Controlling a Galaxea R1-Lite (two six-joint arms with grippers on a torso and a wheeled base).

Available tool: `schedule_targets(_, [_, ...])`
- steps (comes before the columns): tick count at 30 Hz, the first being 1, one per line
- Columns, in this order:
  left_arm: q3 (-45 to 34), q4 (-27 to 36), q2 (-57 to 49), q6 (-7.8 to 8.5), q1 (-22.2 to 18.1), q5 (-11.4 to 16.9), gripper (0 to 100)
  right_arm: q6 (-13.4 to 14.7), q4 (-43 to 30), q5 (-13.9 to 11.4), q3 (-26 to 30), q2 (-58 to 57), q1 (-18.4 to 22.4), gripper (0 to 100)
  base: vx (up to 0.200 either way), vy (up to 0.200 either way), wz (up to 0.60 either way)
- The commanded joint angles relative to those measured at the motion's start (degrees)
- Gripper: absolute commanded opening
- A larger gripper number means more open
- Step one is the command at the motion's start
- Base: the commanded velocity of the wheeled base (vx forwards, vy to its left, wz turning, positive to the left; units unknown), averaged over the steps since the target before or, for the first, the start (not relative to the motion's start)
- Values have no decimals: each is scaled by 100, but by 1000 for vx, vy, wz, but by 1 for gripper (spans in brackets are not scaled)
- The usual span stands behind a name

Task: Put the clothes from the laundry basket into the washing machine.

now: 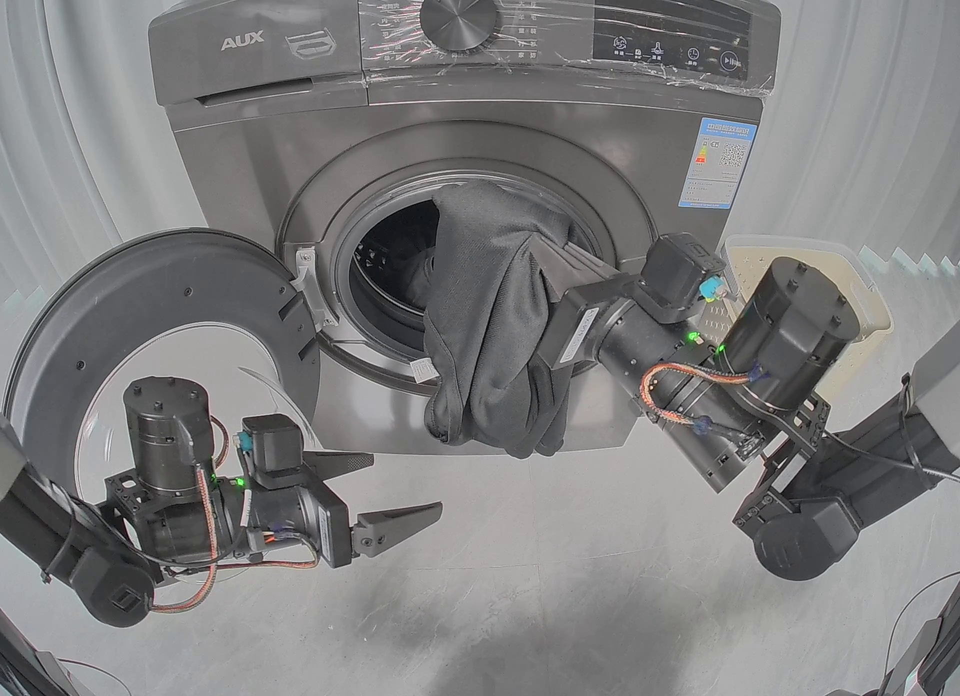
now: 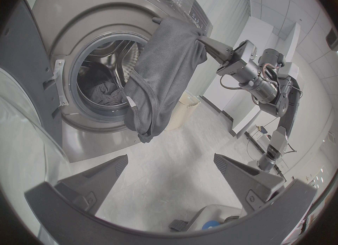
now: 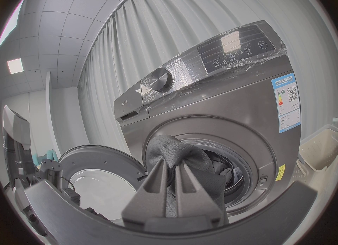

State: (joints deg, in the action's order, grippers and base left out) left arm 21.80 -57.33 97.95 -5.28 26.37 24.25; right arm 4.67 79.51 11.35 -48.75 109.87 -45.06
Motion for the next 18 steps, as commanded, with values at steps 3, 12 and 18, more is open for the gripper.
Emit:
schedule_targets(3, [167,-516,761,-193,35,-8,100,-1,12,-1,-12,-1,-47,0,0,0,0])
schedule_targets(12, [369,-1913,1798,-430,61,-324,100,-1,12,-1,-3,-1,-117,0,0,0,0])
schedule_targets(18, [554,-2625,2299,-667,61,-526,100,8,21,-1,6,8,-117,0,0,0,0])
